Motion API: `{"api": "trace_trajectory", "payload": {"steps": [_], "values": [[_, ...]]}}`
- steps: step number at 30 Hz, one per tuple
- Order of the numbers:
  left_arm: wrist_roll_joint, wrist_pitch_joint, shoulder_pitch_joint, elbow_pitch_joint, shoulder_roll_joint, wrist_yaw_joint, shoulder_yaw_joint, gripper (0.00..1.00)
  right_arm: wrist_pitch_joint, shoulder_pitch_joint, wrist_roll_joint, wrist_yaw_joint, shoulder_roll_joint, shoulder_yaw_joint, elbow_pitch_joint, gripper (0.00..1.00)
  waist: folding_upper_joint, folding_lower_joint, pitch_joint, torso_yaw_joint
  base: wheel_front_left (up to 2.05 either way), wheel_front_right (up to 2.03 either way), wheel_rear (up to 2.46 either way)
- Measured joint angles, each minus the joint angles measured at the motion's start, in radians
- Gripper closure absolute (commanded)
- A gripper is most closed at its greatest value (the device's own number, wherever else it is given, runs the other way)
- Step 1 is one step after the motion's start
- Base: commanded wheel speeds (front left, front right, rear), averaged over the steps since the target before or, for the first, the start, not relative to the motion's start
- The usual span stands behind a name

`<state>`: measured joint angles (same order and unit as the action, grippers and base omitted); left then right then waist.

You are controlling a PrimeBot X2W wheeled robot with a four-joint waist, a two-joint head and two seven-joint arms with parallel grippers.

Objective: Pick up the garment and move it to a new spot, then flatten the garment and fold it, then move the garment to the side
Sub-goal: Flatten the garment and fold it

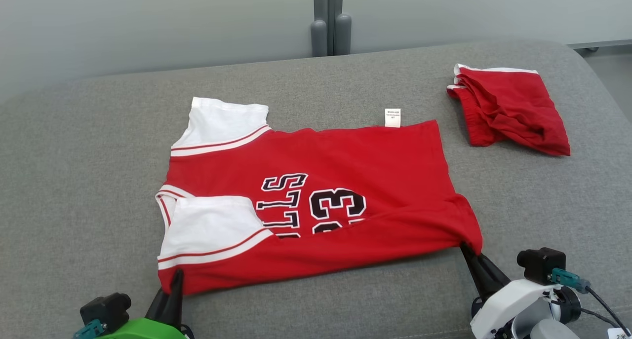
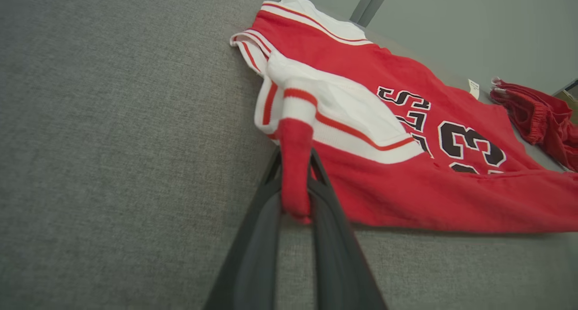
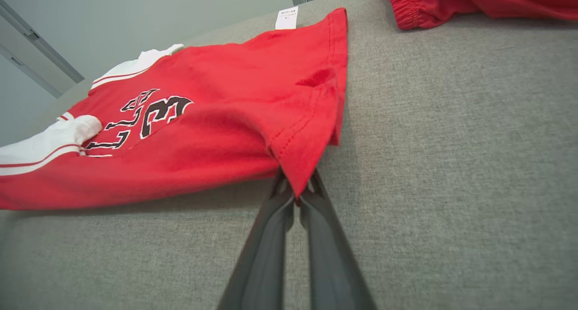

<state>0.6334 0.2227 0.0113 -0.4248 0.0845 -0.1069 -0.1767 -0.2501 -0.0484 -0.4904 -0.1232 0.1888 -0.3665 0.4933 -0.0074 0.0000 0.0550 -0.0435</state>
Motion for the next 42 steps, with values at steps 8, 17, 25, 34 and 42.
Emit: {"api": "trace_trajectory", "payload": {"steps": [8, 17, 25, 34, 42], "values": [[-0.021, -0.049, 0.057, 0.076, 0.016, 0.003, -0.023, 1.00, 0.000, 0.048, -0.004, 0.000, 0.006, 0.001, -0.012, 1.00, 0.0000, 0.0000, -0.024, 0.001, 0.00, 0.00, 0.00], [-0.021, -0.106, 0.058, 0.072, 0.022, 0.026, -0.026, 1.00, 0.021, 0.051, -0.022, 0.000, -0.001, -0.004, 0.050, 0.76, 0.0000, 0.0000, -0.026, 0.007, 0.00, 0.00, 0.00], [-0.021, -0.140, 0.027, 0.073, 0.026, 0.045, -0.021, 0.03, 0.053, -0.007, -0.030, 0.000, -0.013, -0.019, 0.098, 0.00, 0.0000, 0.0000, -0.001, -0.006, 0.00, 0.00, 0.00], [-0.021, -0.142, 0.025, 0.106, 0.063, 0.072, 0.020, 0.00, 0.039, -0.012, -0.030, 0.000, 0.053, 0.028, 0.098, 0.00, 0.0000, 0.0000, 0.033, -0.018, 0.00, 0.00, 0.00], [-0.032, -0.139, 0.003, 0.177, 0.093, 0.078, 0.027, 0.00, 0.030, -0.058, -0.003, 0.009, 0.107, 0.055, 0.040, 0.00, 0.0000, 0.0000, 0.048, -0.022, 0.00, 0.00, 0.00]]}}
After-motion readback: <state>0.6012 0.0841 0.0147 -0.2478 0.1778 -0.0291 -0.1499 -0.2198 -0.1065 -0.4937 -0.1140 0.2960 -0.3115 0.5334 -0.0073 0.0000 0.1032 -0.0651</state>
